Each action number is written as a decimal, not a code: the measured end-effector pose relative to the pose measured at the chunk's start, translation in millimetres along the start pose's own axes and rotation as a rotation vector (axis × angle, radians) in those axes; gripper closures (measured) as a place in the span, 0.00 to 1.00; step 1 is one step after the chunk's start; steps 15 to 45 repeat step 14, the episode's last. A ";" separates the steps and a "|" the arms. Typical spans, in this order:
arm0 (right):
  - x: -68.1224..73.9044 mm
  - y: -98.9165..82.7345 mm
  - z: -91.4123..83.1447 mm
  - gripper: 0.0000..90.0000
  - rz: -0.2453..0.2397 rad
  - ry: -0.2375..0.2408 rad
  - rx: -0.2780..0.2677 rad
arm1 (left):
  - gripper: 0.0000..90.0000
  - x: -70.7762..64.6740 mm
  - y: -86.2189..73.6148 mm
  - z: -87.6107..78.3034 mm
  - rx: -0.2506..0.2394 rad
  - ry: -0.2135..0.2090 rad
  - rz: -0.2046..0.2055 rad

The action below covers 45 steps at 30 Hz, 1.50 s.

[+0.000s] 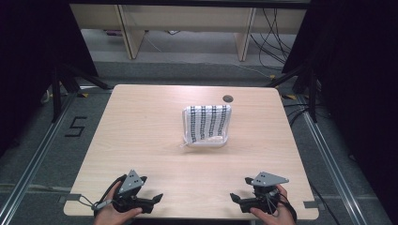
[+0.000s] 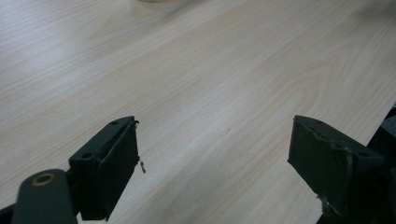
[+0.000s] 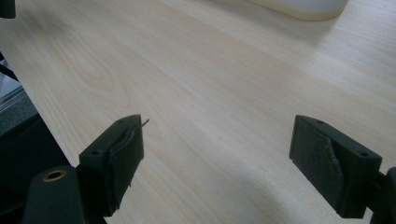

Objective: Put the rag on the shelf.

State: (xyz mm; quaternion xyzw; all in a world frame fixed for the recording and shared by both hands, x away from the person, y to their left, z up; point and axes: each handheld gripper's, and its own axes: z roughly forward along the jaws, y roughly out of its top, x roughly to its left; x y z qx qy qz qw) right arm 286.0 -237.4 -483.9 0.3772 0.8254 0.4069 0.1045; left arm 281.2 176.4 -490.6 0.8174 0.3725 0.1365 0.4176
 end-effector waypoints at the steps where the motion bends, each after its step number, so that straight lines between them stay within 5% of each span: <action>1: -0.9 -0.1 -0.2 0.21 -0.013 -0.018 -0.008 | 0.17 0.6 -0.1 -0.2 0.006 0.000 0.006; 9: -2.1 -0.1 -1.3 0.21 -0.020 -0.024 -0.004 | 0.17 1.6 -0.6 0.6 0.008 -0.001 0.018; 11: -3.4 0.1 -0.2 0.21 -0.010 0.014 0.006 | 0.17 2.9 -0.8 0.7 0.014 0.011 0.026; 14: -2.5 -0.5 -2.0 0.21 0.007 -0.025 0.004 | 0.17 2.6 -1.3 0.7 0.013 0.005 0.016; 45: -2.5 -0.5 -2.0 0.21 0.007 -0.025 0.004 | 0.17 2.6 -1.3 0.7 0.013 0.005 0.016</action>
